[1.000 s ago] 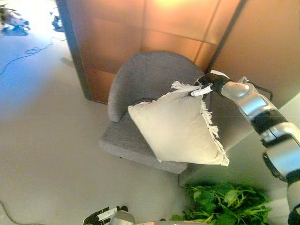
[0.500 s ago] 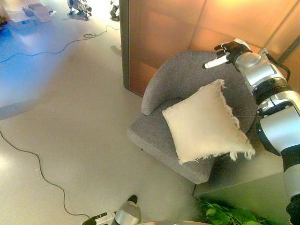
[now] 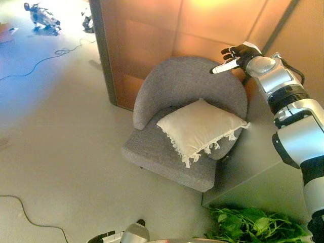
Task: Pick up the pillow and put it on the sofa.
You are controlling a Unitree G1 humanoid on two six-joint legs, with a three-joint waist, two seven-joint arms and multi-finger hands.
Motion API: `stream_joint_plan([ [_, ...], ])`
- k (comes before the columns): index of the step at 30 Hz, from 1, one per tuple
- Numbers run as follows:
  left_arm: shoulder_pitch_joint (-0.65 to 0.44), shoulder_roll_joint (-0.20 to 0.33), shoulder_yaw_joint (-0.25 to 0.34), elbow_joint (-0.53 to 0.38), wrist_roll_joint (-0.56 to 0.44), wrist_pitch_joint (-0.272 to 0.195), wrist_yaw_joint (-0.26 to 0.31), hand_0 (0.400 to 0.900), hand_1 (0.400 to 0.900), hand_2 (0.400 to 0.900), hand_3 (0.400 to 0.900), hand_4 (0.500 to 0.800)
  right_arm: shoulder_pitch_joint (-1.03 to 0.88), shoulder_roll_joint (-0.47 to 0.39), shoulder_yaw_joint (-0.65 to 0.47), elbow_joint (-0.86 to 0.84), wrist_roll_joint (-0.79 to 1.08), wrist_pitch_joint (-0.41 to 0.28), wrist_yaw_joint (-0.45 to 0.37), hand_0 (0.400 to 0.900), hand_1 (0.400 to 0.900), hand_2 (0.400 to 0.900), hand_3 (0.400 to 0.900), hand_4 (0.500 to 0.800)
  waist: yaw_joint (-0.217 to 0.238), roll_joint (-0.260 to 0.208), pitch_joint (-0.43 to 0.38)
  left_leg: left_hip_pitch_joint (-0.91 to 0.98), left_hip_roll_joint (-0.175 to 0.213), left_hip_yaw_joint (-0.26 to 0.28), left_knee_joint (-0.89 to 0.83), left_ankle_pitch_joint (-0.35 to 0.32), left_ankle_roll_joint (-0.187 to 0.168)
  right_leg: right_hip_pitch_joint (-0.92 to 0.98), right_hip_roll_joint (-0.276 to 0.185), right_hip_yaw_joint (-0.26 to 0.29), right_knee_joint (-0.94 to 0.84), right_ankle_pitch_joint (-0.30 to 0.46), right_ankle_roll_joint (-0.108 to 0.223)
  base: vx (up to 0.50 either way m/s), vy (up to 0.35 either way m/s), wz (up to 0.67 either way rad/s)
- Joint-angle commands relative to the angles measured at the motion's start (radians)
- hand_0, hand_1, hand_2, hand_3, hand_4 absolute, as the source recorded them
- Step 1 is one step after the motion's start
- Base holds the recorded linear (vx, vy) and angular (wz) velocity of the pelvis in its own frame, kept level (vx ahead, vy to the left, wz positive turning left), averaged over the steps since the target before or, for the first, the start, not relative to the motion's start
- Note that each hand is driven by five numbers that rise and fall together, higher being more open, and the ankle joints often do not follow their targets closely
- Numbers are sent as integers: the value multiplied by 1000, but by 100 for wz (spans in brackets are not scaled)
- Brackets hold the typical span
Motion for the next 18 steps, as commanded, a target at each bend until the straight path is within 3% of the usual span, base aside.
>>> stream_joint_plan([
  [1, -37, -22, -68, 31, 39, -18, -48, 900, 900, 900, 900, 800, 0, -36, -9, -88, 90, -55, -60, 900, 900, 900, 900, 800, -27, 6, -45, -8, -28, 45, -38, -30, 10, 57, 5, 4, 95, -141, 22, -92, -13, -35],
  [6, -50, -47, -71, 18, 29, -46, -58, 900, 900, 900, 900, 800, 400, 25, -191, -396, 206, -149, -162, 900, 900, 900, 900, 800, -112, 30, -35, 4, -20, 95, -36, -46, 16, 33, 13, 58, 101, -140, 20, -95, -22, -41],
  [8, -52, -54, -74, 11, 25, -52, -55, 900, 900, 900, 900, 800, 509, 53, -211, -481, 233, -168, -194, 900, 900, 900, 900, 800, -134, 35, -31, 6, -18, 109, -36, -50, 19, 26, 16, 74, 104, -139, 20, -91, -27, -41],
  [10, -44, -76, -70, -9, 11, -63, -40, 900, 900, 900, 900, 800, 816, 136, -284, -648, 171, -229, -244, 900, 900, 900, 900, 800, -192, 48, -20, 11, -12, 138, -37, -56, 25, 13, 24, 111, 108, -138, 21, -102, -20, -47],
  [11, -39, -81, -71, -14, 7, -67, -36, 900, 900, 900, 900, 800, 881, 153, -299, -670, 168, -240, -256, 900, 900, 900, 900, 800, -203, 50, -20, 13, -11, 146, -37, -58, 26, 9, 26, 120, 109, -139, 22, -97, -12, -46],
  [12, -33, -96, -69, -25, 0, -70, -24, 900, 900, 900, 900, 800, 1035, 197, -319, -698, 94, -303, -247, 900, 900, 900, 900, 800, -231, 55, -17, 14, -8, 162, -36, -61, 29, 3, 29, 135, 110, -139, 24, -92, -8, -43],
  [14, -25, -106, -70, -40, 0, -68, -19, 900, 900, 900, 900, 800, 1183, 225, -326, -707, 79, -328, -254, 900, 900, 900, 900, 800, -262, 62, -16, 18, -4, 185, -38, -64, 32, -5, 32, 154, 111, -138, 27, -95, -4, -38],
  [18, -40, -112, -70, -40, -16, -73, -18, 900, 900, 900, 900, 800, 1289, 266, -336, -605, 76, -294, -268, 900, 900, 900, 900, 800, -302, 66, -17, 31, -5, 211, -40, -74, 31, -3, 37, 172, 101, -135, 30, -63, -15, -24],
])
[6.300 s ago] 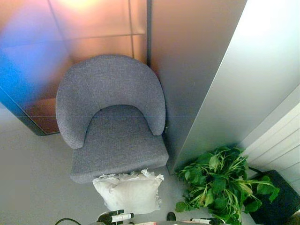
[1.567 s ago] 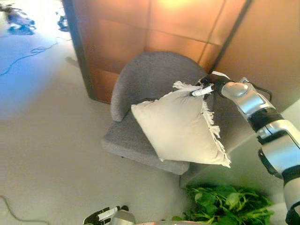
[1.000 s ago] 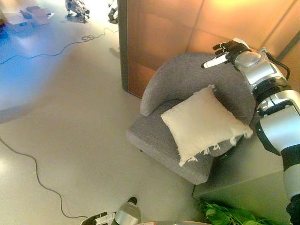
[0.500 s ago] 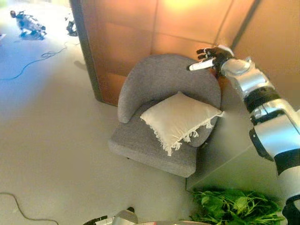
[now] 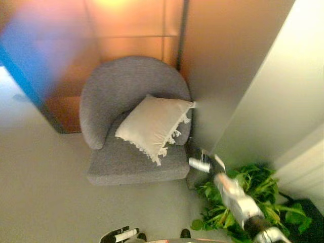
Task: Pick up the pillow and put it on the sofa.
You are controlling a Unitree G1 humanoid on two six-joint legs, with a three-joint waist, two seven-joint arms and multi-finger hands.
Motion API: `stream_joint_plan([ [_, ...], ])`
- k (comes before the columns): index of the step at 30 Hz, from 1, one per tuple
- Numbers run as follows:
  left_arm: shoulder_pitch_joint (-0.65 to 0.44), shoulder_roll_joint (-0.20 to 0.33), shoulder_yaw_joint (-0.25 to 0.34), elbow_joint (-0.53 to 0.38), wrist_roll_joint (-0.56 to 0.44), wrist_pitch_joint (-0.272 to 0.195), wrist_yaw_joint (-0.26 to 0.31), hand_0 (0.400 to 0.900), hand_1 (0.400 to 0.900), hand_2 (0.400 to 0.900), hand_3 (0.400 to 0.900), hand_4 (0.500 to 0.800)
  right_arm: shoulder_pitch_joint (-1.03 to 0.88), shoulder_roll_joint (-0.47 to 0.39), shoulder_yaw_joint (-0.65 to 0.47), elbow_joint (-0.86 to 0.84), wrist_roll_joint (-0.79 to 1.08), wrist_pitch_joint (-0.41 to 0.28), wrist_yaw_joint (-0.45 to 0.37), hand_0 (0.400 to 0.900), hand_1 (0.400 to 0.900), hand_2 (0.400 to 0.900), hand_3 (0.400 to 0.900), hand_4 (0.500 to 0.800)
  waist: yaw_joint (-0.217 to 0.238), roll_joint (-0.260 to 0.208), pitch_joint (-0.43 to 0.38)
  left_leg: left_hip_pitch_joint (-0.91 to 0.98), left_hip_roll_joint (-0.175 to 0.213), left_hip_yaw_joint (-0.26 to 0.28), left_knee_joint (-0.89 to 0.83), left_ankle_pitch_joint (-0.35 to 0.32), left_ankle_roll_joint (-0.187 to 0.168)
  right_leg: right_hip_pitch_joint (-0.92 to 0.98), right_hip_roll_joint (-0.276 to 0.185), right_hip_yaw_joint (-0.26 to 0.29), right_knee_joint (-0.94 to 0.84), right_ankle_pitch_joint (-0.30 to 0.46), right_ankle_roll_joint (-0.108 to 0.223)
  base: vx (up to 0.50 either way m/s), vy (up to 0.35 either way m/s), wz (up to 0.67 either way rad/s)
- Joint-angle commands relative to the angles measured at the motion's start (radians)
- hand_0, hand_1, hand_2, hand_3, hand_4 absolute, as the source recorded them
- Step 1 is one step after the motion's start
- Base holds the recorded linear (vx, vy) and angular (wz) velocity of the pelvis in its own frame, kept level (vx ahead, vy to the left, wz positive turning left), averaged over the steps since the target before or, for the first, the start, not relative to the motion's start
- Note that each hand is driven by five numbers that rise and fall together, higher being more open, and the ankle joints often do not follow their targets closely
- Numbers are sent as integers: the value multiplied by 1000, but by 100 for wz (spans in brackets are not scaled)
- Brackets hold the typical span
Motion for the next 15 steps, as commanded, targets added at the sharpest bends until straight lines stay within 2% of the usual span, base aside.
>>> stream_joint_plan([
  [1, -73, -23, -32, 39, -11, -32, -30, 900, 900, 900, 900, 800, -79, 5, -42, -28, -36, -85, -26, 900, 900, 900, 900, 800, -17, 4, -13, -33, -26, 1, 14, -55, 12, 51, 12, -25, 108, -166, 27, -54, -28, -18],
  [4, -91, -21, -32, 59, -2, -27, -42, 900, 900, 900, 900, 800, -53, 17, -60, 117, -40, -98, -15, 900, 900, 900, 900, 800, -26, 6, -14, -27, -29, 9, 14, -59, 15, 53, 13, -22, 108, -164, 30, -46, -29, -17],
  [7, -103, -15, -29, 79, 5, -24, -56, 900, 900, 900, 900, 800, -58, 27, -61, 259, -50, -71, 11, 900, 900, 900, 900, 800, -31, 6, -16, -18, -32, 14, 13, -62, 18, 54, 20, -11, 105, -162, 30, -30, -25, -20],
  [11, -119, -20, -29, 108, 10, -36, -61, 900, 900, 900, 900, 800, -71, 48, -84, 469, -65, -71, 39, 900, 900, 900, 900, 800, -26, 6, -18, -13, -33, 17, 13, -65, 23, 58, 27, -4, 102, -159, 30, -16, -26, -11],
  [12, -124, -21, -26, 119, 19, -38, -65, 900, 900, 900, 900, 800, -73, 56, -96, 534, -82, -92, 47, 900, 900, 900, 900, 800, -22, 5, -19, -12, -33, 16, 14, -66, 24, 60, 27, -6, 102, -158, 29, 4, -37, -2],
  [15, -129, -22, -18, 144, 37, -44, -69, 900, 900, 900, 900, 800, -73, 72, -112, 615, -87, -94, 35, 900, 900, 900, 900, 800, -15, 4, -23, -6, -36, 8, 15, -68, 27, 69, 30, -7, 101, -159, 29, 31, -36, -1],
])
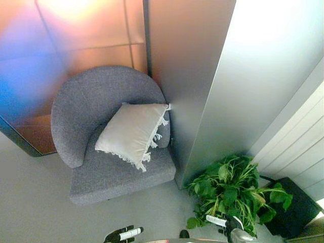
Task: Pick up the pillow and put it on the sofa.
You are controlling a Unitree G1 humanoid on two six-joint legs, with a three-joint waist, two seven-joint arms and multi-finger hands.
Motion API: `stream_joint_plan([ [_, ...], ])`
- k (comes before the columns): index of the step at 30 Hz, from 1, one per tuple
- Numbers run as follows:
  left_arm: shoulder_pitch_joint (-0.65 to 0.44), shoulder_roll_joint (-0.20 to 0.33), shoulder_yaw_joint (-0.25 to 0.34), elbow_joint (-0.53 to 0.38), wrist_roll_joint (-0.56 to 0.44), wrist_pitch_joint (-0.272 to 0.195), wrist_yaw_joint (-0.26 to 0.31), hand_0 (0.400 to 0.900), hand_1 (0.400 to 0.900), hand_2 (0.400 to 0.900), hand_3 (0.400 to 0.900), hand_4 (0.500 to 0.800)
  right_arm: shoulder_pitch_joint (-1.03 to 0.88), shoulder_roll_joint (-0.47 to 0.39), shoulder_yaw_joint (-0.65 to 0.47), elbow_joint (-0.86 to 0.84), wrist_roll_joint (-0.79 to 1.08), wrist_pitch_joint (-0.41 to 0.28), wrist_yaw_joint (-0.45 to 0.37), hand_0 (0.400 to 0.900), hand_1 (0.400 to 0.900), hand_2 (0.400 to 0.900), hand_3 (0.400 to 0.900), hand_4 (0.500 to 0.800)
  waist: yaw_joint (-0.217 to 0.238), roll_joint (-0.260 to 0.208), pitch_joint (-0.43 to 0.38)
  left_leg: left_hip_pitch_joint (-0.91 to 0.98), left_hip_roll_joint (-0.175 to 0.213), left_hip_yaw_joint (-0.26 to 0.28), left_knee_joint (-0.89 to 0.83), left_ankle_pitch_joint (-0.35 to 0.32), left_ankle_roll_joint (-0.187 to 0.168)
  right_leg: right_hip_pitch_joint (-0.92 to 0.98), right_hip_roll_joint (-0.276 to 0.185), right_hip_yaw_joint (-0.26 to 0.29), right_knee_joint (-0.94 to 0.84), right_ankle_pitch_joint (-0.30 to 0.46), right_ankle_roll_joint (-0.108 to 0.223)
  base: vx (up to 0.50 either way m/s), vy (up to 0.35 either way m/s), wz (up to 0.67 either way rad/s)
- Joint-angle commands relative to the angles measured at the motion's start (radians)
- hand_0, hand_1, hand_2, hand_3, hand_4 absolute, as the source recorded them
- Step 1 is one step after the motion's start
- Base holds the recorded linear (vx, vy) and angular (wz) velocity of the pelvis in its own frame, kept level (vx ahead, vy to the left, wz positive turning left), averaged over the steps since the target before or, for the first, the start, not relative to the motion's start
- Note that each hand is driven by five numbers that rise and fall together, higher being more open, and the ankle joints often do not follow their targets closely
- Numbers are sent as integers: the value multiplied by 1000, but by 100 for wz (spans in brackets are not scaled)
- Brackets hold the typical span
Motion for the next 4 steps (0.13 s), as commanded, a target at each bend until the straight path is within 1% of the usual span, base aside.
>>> stream_joint_plan([
  [1, -83, -10, -5, 76, 38, -37, -26, 900, 900, 900, 900, 800, -85, -4, -36, 76, -32, -64, -4, 900, 900, 900, 900, 800, 16, -4, 12, -42, -62, -51, 15, -43, 41, 64, 10, -15, 101, -168, 37, 45, -31, 0],
  [4, -83, -5, 6, 86, 45, -33, -38, 900, 900, 900, 900, 800, -85, -1, -42, 95, -35, -65, -1, 900, 900, 900, 900, 800, 16, -5, 6, -39, -63, -55, 14, -44, 42, 65, 14, -12, 102, -169, 37, 24, -13, 0],
])
